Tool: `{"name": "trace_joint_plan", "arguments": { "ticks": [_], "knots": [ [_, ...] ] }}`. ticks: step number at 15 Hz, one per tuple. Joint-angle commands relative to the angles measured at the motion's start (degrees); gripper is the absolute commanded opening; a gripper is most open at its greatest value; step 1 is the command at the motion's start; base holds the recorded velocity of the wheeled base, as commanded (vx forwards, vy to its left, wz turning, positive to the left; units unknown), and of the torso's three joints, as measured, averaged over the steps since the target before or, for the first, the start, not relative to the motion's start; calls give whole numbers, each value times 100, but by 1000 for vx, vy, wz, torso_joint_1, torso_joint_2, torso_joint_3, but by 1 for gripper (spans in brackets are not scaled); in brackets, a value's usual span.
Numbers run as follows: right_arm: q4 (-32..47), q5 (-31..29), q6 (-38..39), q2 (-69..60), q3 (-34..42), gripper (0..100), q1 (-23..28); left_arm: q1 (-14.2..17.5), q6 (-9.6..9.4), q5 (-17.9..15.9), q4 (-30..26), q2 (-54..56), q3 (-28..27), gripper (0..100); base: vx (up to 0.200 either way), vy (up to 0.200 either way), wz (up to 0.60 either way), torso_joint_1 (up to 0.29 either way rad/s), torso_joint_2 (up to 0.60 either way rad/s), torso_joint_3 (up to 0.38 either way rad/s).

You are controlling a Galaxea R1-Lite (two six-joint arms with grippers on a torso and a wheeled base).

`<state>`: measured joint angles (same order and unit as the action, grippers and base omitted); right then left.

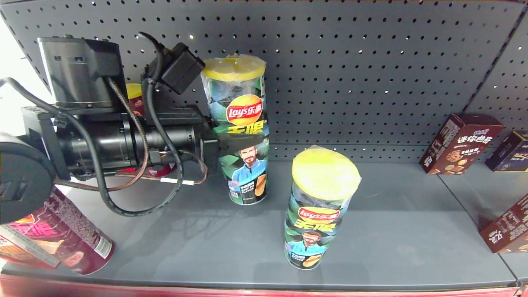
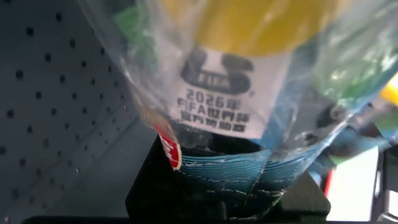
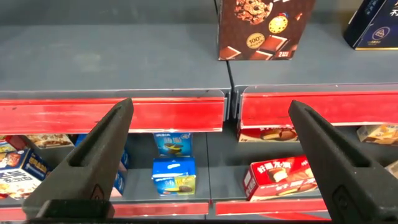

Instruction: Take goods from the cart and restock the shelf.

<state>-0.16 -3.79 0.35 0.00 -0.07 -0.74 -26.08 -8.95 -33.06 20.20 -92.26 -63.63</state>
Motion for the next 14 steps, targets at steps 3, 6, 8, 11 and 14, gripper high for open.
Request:
{"name": "trace_joint_plan", "arguments": {
  "ticks": [3,6,8,11,14],
  "knots": [
    [-2,1,0,0,7,100,-5,41,-309,-16,-7,-653,-562,0,0,0,0,0,0,0],
    [-2,1,0,0,-1,100,-5,68,-599,-7,-7,-1101,-870,0,0,0,0,0,0,0],
    [-2,1,0,0,-1,100,-5,68,-608,-7,2,-1286,-1011,0,0,0,0,0,0,0],
    [-2,1,0,0,-1,100,-5,50,-599,-7,2,-1629,-1388,0,0,0,0,0,0,0],
    [-2,1,0,0,7,100,-5,6,-599,-7,2,-1980,-1775,0,0,0,0,0,0,0]
  ]
}}
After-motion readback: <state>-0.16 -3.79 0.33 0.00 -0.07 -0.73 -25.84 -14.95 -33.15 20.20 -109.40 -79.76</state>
